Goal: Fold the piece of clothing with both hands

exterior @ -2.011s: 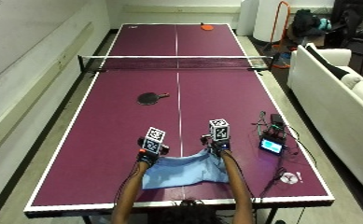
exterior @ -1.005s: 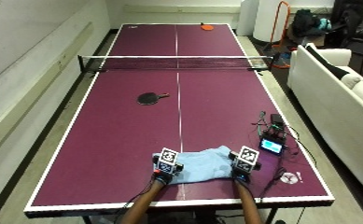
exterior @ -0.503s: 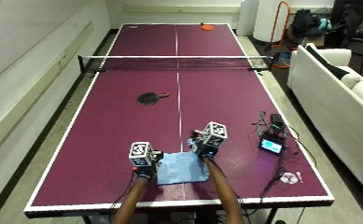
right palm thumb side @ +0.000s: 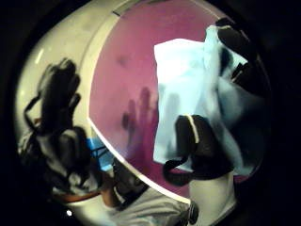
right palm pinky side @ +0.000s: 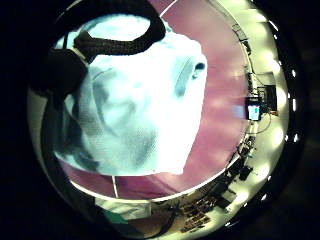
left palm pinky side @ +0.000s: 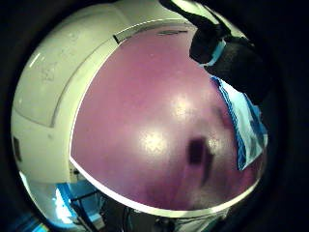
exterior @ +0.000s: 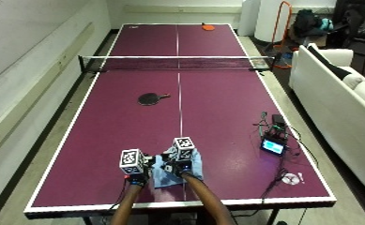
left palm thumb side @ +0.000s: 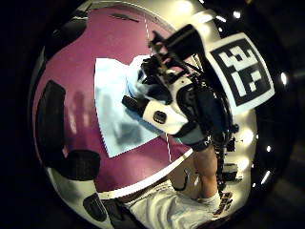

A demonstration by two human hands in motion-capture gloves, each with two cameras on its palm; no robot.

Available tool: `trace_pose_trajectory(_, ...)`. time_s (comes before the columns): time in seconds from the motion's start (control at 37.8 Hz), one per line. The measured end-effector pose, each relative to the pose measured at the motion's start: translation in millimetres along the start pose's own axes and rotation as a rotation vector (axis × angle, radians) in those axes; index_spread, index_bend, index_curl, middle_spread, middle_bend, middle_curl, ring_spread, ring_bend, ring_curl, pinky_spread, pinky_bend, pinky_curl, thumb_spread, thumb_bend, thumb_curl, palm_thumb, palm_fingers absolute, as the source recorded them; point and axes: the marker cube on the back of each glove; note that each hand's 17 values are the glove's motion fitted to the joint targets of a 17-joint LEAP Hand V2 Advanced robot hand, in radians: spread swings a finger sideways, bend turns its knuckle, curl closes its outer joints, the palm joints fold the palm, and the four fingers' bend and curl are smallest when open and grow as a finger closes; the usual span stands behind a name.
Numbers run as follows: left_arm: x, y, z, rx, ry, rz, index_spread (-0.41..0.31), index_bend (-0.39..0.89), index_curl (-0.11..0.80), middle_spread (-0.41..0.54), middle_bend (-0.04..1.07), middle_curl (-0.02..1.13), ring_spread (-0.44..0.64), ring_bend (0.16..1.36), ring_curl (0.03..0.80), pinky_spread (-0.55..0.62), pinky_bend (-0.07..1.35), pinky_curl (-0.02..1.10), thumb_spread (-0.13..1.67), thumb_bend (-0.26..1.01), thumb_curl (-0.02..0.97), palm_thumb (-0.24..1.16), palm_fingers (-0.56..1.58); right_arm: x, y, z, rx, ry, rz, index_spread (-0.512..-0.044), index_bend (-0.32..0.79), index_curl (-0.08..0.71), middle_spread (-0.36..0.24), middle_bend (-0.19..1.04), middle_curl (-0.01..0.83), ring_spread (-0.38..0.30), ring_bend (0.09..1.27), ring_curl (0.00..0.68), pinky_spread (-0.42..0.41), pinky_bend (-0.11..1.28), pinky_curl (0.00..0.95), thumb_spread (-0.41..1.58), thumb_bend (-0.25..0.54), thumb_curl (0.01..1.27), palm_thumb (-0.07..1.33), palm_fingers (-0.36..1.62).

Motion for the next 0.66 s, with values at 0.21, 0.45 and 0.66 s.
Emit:
trace_pose_trajectory(0.21,19,-7,1,-0.004,-0.012,0.052,-0.112,0.15,0.335,-0.024,0.16,0.34,0.09,0.55,0.339,0.26,0.35,0.4,1.59,0.11,0.267,0.59,0.52,50,51,-39,-0.116,-0.063,-0.018,-0.308,0.06,0.139,-0.173,0.49,0.465,-0.179,0.66,0.447,-0.008,0.43,0.405,1.12,-0.052,0.34,0.69,0.7)
trace_pose_trajectory(0.45,65,7,-29,-0.115,-0.169,0.077,-0.112,0.15,0.335,-0.019,0.17,0.34,0.09,0.57,0.341,0.29,0.32,0.39,1.58,0.11,0.264,0.55,0.52,154,34,-39,-0.077,0.393,0.231,-0.333,0.25,0.244,-0.114,0.37,0.424,-0.044,0.36,0.357,0.165,0.33,0.377,1.29,-0.006,0.32,0.7,0.48)
trace_pose_trajectory(0.66,81,-1,-22,-0.086,-0.241,0.106,-0.112,0.13,0.329,-0.018,0.16,0.34,0.08,0.58,0.343,0.29,0.33,0.39,1.57,0.09,0.254,0.5,0.53,166,47,-46,0.048,0.439,0.269,-0.342,0.23,0.285,-0.079,0.27,0.39,0.047,0.25,0.298,0.226,0.28,0.343,1.36,-0.001,0.32,0.69,0.42)
